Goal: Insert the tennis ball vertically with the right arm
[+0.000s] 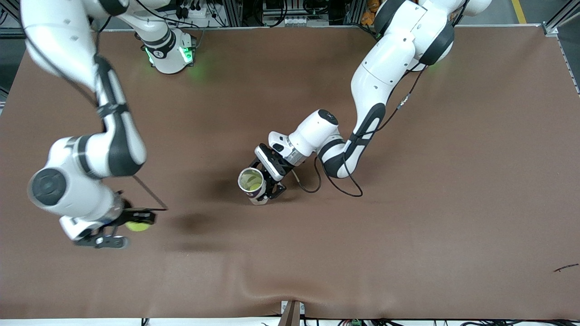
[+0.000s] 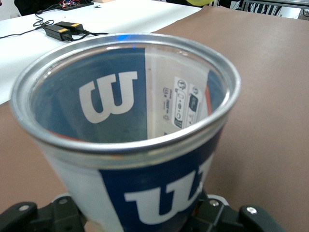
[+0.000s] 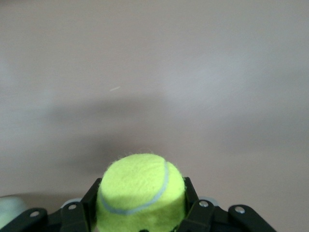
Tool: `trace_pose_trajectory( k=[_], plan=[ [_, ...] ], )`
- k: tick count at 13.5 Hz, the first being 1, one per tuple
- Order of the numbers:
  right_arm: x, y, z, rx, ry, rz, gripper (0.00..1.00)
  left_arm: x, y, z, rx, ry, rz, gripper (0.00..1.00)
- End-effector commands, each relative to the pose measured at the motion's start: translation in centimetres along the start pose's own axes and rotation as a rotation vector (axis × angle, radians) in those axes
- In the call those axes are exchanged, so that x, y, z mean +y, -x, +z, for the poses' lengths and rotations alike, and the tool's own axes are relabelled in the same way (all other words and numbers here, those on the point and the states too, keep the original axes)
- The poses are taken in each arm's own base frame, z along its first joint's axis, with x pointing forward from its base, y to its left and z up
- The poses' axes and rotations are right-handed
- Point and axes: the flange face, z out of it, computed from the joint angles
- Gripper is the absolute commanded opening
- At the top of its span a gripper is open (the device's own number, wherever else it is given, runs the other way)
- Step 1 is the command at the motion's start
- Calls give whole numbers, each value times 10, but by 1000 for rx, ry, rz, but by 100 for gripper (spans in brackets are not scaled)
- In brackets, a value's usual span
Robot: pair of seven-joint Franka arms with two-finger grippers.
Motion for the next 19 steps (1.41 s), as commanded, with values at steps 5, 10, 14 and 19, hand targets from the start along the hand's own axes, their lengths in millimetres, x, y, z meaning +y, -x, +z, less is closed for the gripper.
trace_pose_trajectory(
  k=[5,10,14,19],
  plan=[
    [-120,73,-17,-258,-169,451,21,-3,2,1,7,-1,20,80],
    [-187,106,-41,-275,-188,591,22,-4,3,1,6,-2,19,80],
    [-193,108,-49,-269,-197,591,23,-3,3,1,7,0,22,80],
    [-193,104,-37,-263,-195,606,25,-3,3,1,7,0,22,80]
  ],
)
